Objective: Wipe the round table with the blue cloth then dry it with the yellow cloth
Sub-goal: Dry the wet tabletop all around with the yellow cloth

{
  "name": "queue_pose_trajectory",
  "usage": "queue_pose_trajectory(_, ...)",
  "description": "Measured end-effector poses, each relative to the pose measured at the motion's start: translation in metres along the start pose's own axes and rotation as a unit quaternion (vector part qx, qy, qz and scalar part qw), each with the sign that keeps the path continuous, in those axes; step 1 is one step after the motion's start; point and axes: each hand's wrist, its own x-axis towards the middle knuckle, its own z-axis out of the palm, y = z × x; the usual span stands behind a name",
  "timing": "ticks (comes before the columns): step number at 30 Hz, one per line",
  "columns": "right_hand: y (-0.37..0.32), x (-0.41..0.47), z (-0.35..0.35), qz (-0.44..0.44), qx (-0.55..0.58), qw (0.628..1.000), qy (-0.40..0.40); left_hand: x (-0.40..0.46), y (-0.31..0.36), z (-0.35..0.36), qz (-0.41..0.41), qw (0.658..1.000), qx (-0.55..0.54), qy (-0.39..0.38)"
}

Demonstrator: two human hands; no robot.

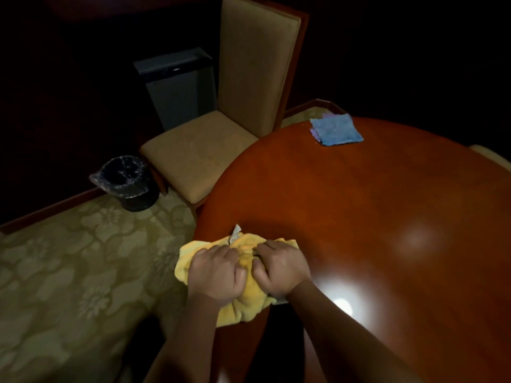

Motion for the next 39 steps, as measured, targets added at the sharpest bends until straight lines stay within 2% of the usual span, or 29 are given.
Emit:
queue_pose_trajectory(12, 0.053, 0.122, 0.014, 0.004, -0.038, 0.999, 0.019, 0.132, -0.038, 0.031, 0.006, 1.000, 0.005, 0.025)
queue_pose_trajectory(18, 0.061, 0.138, 0.016, 0.018, -0.059, 0.998, -0.004, 0.152, -0.043, 0.037, 0.011, 0.999, 0.012, 0.031)
queue_pose_trajectory(25, 0.038, 0.092, 0.005, 0.090, -0.060, 0.994, -0.024, 0.114, -0.026, 0.019, 0.044, 0.997, 0.050, -0.045)
queue_pose_trajectory(30, 0.021, 0.019, -0.010, 0.080, -0.044, 0.994, -0.052, 0.044, 0.011, -0.001, 0.031, 0.991, 0.069, -0.110)
queue_pose_trajectory(34, 0.011, -0.045, -0.030, 0.084, -0.031, 0.995, -0.044, -0.008, 0.051, -0.015, 0.029, 0.984, 0.079, -0.156)
queue_pose_trajectory(39, 0.016, -0.091, -0.048, 0.071, -0.024, 0.996, -0.042, -0.040, 0.083, -0.019, 0.030, 0.987, 0.044, -0.153)
